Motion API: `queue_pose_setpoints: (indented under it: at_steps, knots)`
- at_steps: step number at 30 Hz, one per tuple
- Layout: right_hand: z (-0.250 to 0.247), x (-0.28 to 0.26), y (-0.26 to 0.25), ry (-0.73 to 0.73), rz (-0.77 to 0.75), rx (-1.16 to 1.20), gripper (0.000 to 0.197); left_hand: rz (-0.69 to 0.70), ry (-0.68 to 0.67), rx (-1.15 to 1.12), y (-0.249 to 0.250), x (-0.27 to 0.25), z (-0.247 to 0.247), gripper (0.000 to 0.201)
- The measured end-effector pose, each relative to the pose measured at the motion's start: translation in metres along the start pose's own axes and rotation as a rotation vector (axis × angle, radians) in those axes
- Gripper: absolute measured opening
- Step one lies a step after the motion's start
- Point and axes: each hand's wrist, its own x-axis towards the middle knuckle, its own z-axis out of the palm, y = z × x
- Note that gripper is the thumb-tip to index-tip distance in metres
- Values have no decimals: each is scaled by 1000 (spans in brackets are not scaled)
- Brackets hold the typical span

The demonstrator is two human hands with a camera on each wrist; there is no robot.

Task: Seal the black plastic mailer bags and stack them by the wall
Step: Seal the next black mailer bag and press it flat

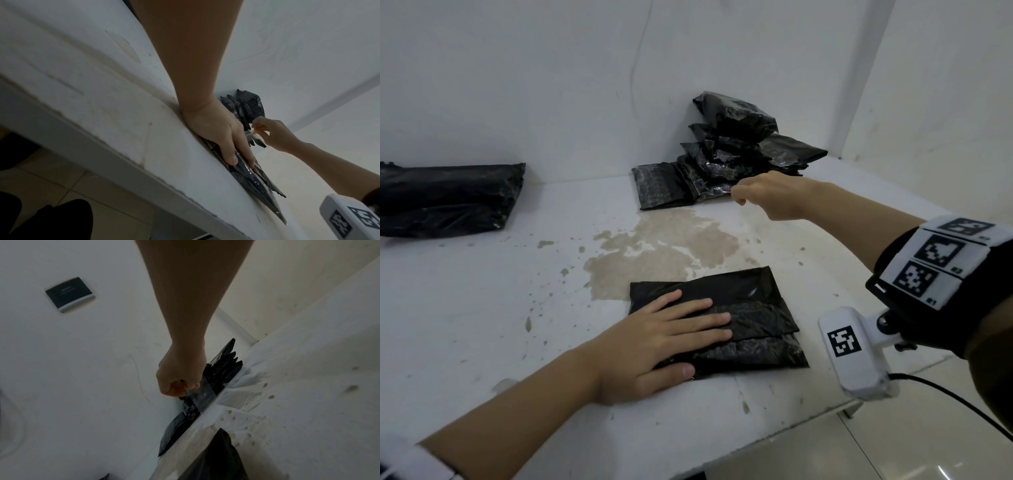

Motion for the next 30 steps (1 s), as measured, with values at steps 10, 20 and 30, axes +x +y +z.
queue_pose_setpoints:
  at_steps: [10, 20, 30]
  knots:
    - [-10, -28, -6, 46, 42, 5, 44, 9, -1, 33, -1, 0, 1, 52]
    - [-23, -27, -1, 111, 28, 64, 41, 3, -12, 44, -1, -1, 2, 51]
    - [-21, -42, -4, 182, -10, 73, 38, 13, -27, 64, -1, -1, 2, 52]
